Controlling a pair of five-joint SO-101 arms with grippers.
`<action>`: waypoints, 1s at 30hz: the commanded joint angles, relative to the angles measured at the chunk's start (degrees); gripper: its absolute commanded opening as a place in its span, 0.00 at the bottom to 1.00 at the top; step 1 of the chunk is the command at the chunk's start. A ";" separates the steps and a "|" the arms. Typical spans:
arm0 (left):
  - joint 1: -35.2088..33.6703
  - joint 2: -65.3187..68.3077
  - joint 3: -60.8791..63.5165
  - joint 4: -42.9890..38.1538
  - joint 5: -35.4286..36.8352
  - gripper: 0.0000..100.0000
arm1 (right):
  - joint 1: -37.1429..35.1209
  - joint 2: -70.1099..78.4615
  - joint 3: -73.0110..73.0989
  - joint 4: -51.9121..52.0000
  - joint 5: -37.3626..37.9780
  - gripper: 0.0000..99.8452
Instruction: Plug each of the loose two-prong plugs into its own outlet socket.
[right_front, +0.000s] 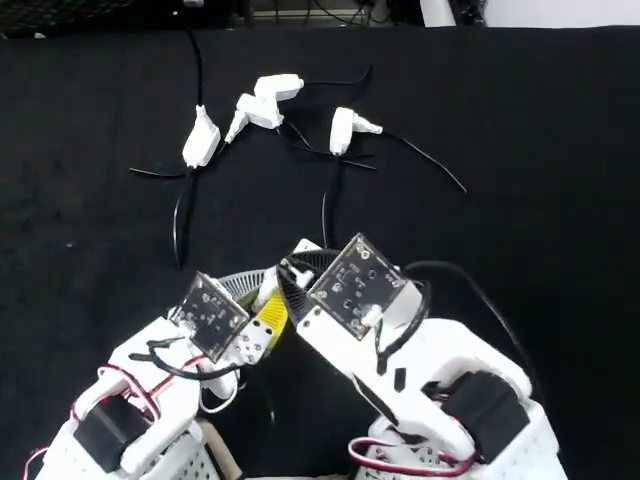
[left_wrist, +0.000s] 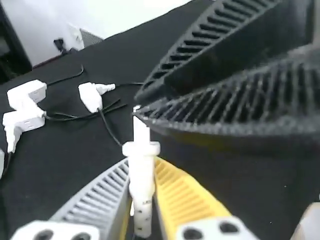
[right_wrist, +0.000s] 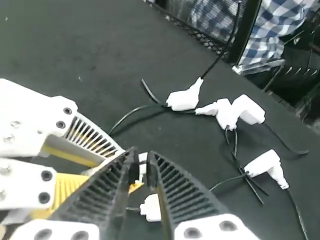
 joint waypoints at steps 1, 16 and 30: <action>-1.71 -1.05 -6.11 0.26 2.64 0.03 | 1.23 0.57 5.41 -3.43 0.62 0.01; -2.86 -1.14 -13.93 4.57 6.24 0.03 | 1.23 0.75 7.87 -5.80 0.62 0.01; -3.21 -1.14 -15.96 4.22 8.35 0.03 | 1.23 0.75 8.57 -6.15 0.62 0.01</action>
